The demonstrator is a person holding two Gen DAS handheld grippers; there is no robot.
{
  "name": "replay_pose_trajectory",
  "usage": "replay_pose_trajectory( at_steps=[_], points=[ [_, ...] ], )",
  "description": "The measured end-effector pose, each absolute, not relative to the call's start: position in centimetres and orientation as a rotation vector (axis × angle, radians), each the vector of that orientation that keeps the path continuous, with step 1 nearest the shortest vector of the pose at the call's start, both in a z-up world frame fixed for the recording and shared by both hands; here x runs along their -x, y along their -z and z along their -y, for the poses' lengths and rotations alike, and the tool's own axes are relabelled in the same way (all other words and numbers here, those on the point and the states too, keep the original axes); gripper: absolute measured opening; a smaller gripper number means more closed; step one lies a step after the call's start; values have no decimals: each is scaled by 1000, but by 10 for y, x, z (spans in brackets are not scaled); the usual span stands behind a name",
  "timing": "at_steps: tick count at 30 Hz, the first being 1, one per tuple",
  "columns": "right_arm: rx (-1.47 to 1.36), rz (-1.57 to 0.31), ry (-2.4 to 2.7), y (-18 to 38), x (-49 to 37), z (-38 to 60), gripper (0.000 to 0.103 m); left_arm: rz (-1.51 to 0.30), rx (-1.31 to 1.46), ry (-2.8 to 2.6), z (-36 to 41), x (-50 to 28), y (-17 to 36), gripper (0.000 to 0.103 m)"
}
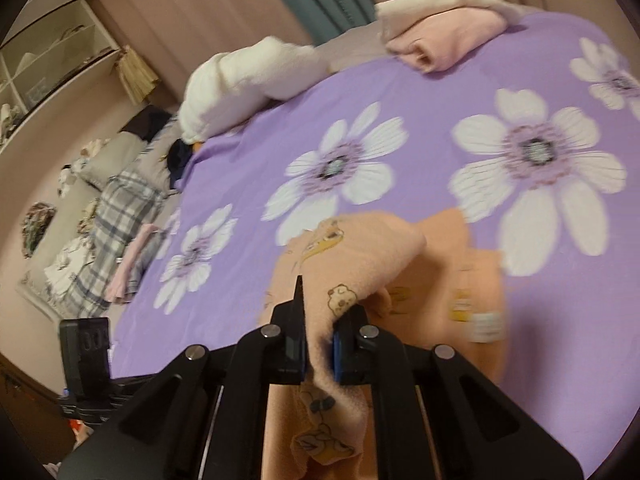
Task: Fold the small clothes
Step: 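Grasp the opposite side edge with the right tool and fold it inward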
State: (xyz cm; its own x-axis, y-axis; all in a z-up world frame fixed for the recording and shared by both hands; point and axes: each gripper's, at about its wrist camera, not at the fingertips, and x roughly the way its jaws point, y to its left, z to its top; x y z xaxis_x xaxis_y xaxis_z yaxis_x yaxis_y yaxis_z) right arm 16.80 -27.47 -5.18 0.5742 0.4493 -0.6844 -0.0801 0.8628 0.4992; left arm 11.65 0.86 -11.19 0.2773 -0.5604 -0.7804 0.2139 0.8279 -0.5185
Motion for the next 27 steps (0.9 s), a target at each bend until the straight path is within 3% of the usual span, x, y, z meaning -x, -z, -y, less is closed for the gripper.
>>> replay_pose_trajectory(
  at_steps=[17,21,27],
  points=[
    [-516,-998,-235,96,-150,322,14,-1139,156,701,88,-123,98,44],
    [-702,-959,-286,107,-150,342,34,-1171,92,697,102,-122,113,44],
    [-769,-932,-292,112,-173,345,33,-1180,102,698,100,-123,116,46]
  ],
)
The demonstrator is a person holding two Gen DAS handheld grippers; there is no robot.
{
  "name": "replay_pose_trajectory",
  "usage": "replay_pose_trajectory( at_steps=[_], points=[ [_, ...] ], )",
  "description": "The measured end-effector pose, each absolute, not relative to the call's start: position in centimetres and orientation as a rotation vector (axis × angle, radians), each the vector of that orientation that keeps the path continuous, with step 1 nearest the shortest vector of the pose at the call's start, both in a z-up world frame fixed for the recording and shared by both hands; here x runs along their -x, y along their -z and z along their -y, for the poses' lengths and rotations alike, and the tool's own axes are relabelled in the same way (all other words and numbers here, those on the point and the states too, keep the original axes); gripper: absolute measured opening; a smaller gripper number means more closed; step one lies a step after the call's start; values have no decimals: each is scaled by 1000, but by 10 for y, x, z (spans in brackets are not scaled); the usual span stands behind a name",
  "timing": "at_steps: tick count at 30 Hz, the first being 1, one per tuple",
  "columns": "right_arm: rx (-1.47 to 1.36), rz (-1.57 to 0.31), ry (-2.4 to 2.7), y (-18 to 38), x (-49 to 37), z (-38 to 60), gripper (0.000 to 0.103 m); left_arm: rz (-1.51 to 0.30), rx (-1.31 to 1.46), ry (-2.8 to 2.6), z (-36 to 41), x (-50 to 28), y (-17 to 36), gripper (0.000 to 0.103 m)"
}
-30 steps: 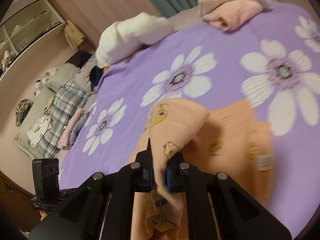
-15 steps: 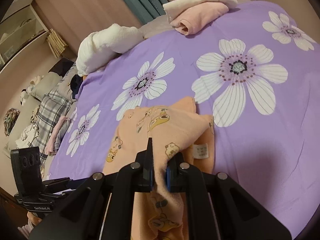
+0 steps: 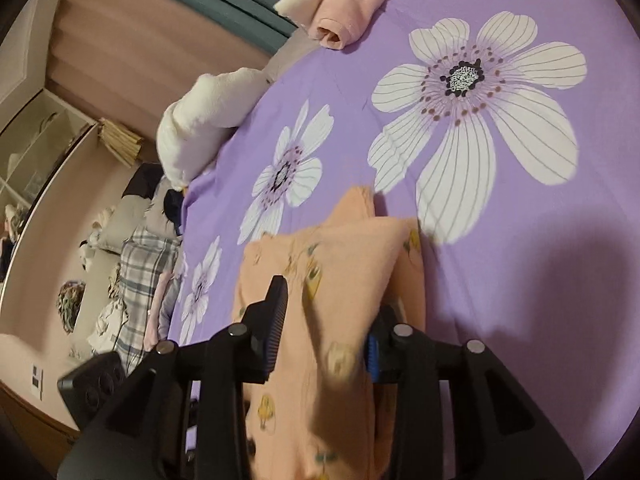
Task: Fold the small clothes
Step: 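Grasp the opposite side edge with the right tool and fold it inward, then open the right tool and lift it off the folded side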
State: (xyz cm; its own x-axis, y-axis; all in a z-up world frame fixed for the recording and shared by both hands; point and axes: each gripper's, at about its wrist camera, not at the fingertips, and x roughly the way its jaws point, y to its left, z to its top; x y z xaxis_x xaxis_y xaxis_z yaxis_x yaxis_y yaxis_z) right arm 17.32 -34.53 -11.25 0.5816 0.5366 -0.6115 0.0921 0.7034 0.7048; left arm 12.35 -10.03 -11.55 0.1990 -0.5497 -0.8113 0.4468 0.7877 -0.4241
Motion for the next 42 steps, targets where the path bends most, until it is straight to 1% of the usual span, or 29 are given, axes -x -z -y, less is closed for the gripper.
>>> replay_pose_trajectory(
  at_steps=[2,3,5,6,9,10,12,15,20,23,27,28,32,33,34,35,42],
  points=[
    [-696,-913,-244,106,-179,342,22,-1185,111,699,99,-124,116,46],
    [-659,-896,-225,101,-182,341,14,-1186,113,699,99,-124,116,46],
    [-597,-878,-183,95,-188,341,9,-1186,109,698,101,-124,116,46],
    [-569,-876,-158,93,-191,342,8,-1186,107,697,102,-124,116,46],
    [-500,-903,-94,94,-198,347,9,-1189,113,698,102,-125,116,46],
    [-477,-904,-76,94,-199,349,12,-1190,116,699,102,-125,116,46],
    [-444,-894,-2,92,-197,355,12,-1193,122,699,101,-125,117,46],
    [-481,-860,44,87,-184,374,12,-1193,121,699,101,-125,116,46],
    [-436,-841,-115,64,-150,350,14,-1194,122,696,102,-125,116,46],
    [-380,-830,-217,56,-129,325,17,-1191,118,695,102,-125,116,46],
    [-333,-887,-243,71,-116,307,18,-1187,115,695,102,-124,116,46],
    [-307,-918,-214,78,-115,306,14,-1187,116,696,102,-124,116,46],
    [-291,-986,-121,101,-114,317,15,-1175,110,700,102,-123,118,46],
    [-297,-989,-110,102,-112,320,18,-1173,111,700,102,-122,118,46],
    [-303,-982,-101,101,-107,323,23,-1173,114,700,101,-121,118,46],
    [-300,-976,-94,99,-105,324,25,-1171,118,700,100,-120,117,46],
    [-238,-879,-103,70,-80,313,25,-1147,144,720,87,-101,112,46]
  ],
)
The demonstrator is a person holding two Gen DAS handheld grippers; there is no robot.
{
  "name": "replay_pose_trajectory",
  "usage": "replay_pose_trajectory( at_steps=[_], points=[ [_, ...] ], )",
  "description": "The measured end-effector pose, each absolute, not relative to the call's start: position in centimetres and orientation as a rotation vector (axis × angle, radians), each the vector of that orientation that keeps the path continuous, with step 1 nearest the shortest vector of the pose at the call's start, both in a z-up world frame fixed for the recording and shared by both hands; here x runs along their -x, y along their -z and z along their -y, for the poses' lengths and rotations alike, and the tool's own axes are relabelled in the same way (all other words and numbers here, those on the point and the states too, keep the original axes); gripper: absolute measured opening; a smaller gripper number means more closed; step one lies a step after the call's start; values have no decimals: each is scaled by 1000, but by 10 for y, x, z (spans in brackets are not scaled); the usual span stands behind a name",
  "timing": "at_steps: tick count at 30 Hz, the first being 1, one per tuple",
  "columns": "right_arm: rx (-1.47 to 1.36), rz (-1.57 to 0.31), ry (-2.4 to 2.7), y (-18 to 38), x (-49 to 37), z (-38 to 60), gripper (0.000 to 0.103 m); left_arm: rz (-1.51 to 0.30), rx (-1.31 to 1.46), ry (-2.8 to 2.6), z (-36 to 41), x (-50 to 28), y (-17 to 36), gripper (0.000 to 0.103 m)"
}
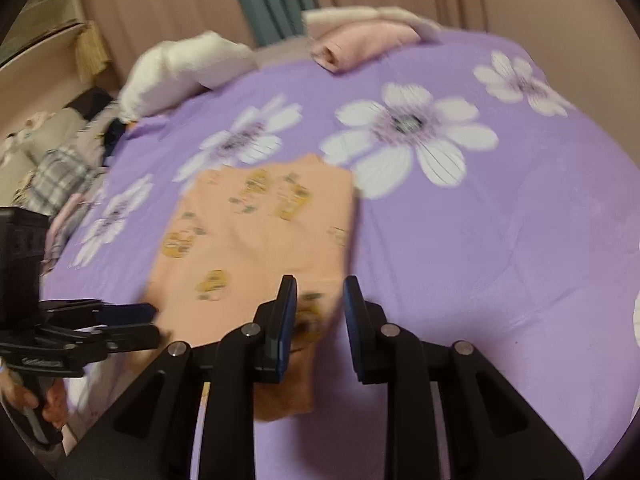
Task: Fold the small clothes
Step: 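Open the right tool and lift it off the folded side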
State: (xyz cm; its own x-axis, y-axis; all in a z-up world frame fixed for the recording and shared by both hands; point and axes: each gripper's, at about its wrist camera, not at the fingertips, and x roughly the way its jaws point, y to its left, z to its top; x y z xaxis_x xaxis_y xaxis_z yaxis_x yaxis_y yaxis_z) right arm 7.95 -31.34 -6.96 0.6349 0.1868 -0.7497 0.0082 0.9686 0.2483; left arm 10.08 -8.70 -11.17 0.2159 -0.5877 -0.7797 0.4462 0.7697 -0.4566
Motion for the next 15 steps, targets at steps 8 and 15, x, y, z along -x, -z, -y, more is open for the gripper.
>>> replay_pose_trajectory(
  at_steps=[8,15],
  points=[
    [-216,-899,-229,75,-66,275,22,-1157,145,720,86,-90,121,46],
    [-271,-960,-203,100,-53,279,19,-1168,143,711,86,-89,125,46]
  ],
)
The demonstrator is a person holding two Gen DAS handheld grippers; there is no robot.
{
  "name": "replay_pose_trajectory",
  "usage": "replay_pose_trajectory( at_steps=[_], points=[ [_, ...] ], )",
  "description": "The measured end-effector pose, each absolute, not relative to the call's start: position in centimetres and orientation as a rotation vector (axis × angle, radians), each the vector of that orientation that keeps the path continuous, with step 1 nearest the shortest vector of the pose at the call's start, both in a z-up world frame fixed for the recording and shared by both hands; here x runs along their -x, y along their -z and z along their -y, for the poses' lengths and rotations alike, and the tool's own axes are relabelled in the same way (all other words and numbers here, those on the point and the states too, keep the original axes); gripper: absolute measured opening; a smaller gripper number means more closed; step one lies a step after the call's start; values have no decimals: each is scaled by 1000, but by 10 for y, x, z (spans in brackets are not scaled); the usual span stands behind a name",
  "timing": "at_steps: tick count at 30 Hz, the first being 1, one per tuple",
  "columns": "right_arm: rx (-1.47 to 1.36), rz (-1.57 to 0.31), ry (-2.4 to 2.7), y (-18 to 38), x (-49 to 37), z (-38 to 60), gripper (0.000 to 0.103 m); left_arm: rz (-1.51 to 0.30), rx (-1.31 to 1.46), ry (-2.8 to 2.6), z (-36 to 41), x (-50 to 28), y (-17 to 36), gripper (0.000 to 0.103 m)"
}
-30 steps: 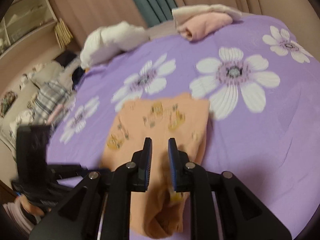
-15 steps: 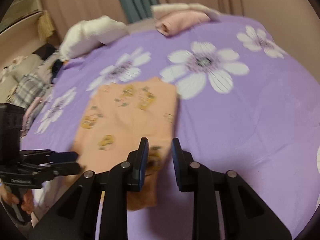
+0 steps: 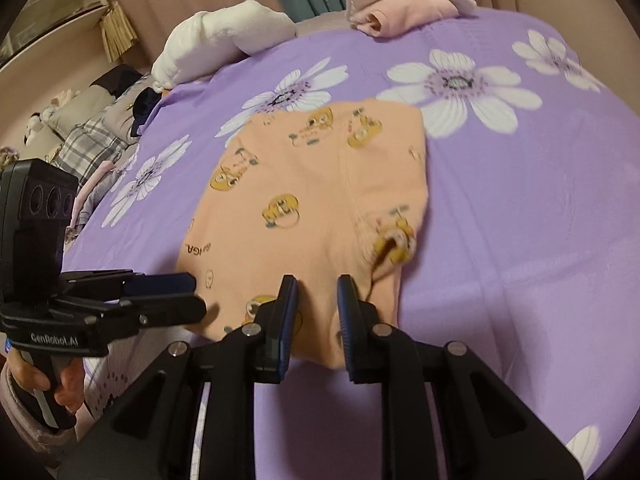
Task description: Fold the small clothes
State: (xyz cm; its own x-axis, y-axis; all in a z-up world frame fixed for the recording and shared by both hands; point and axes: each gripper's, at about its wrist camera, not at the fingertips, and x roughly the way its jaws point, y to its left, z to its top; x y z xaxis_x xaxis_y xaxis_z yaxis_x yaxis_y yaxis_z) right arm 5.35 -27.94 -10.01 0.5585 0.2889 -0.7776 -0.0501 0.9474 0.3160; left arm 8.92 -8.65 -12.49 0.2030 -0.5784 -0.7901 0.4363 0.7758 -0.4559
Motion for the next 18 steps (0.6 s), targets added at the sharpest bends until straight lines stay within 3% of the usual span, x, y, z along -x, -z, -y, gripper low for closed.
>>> replay_pose_trajectory(
  at_steps=[18],
  points=[
    [-339,-953,-207,106,-44,285,19,-1161,123,694,88,-86,126,46]
  ],
)
